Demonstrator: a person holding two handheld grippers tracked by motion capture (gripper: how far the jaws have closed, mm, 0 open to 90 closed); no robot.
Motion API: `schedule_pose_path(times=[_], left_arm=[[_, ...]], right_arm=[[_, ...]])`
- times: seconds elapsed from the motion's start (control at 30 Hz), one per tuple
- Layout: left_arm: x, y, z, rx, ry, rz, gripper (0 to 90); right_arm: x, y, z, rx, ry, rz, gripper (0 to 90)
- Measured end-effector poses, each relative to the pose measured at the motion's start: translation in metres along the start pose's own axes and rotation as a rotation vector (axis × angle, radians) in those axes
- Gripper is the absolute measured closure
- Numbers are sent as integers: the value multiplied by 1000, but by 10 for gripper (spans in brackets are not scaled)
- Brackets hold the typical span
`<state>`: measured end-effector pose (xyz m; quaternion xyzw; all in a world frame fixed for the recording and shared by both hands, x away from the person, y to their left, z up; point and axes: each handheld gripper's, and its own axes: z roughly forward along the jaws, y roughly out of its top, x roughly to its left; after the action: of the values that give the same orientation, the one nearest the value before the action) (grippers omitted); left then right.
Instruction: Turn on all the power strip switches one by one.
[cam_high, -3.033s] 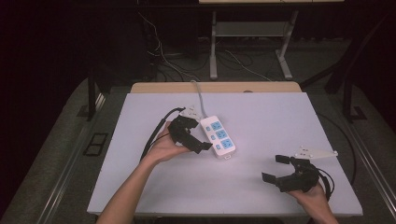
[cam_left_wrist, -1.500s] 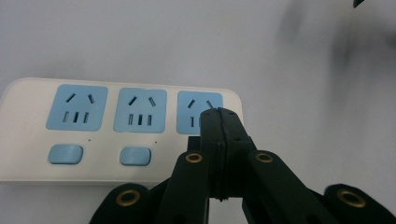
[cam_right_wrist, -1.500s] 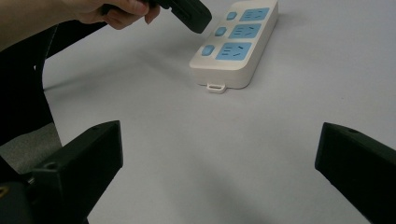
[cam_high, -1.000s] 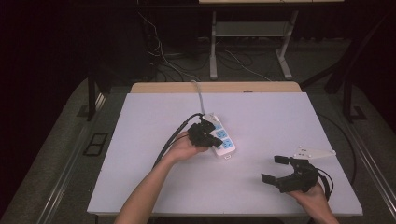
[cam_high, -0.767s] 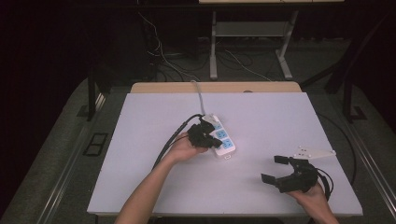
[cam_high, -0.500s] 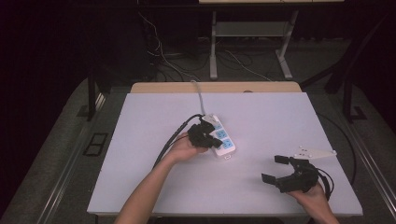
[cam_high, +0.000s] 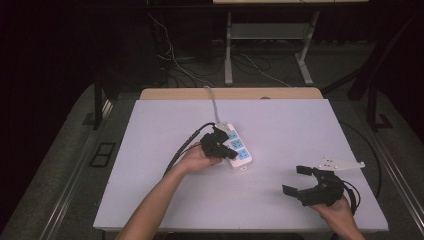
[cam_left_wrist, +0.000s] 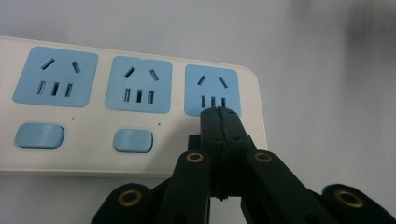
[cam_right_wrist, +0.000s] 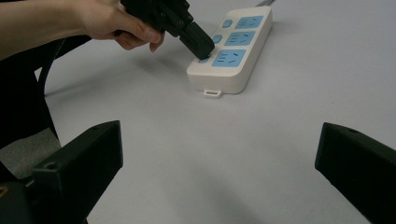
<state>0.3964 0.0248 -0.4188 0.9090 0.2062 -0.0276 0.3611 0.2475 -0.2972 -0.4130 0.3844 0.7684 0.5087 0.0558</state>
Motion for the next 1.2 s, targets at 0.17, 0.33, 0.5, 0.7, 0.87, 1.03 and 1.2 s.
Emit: schedule_pose_path(times=[0.17,0.33,0.5,0.7,0.87,1.03,1.2], left_arm=[[-3,1,0,6,18,9,897],[-3,2,0,7,23,14,896],[-5,3,0,14,38,17,895],[-9,5,-1,18,58,27,894],[-8,5,-3,20,60,27,894],[-8,6,-7,14,48,26,894],[-8,12,-14,11,53,42,893]], right_arm=[[-2,0,-3,-12,-7,4,7],[-2,0,-3,-8,-8,5,7],[-2,-1,-2,-6,-8,7,7],[-2,-1,-2,-6,-7,7,7],[-2,-1,-2,-6,-6,8,7],[-3,-1,-2,-5,-7,7,7],[-3,-1,-2,-4,-7,9,7]])
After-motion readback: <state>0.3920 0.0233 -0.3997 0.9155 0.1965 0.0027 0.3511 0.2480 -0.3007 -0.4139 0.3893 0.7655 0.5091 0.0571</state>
